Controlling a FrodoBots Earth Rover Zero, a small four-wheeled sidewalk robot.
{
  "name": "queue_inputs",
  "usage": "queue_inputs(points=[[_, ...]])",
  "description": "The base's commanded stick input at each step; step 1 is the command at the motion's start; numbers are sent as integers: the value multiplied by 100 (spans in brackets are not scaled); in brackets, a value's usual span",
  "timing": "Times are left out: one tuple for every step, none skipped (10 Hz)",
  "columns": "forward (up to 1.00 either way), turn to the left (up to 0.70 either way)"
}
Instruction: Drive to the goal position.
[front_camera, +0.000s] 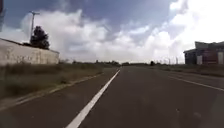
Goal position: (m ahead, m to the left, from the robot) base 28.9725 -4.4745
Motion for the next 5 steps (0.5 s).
queue_inputs(points=[[100, 0], [100, 0], [100, 0], [100, 0], [100, 0]])
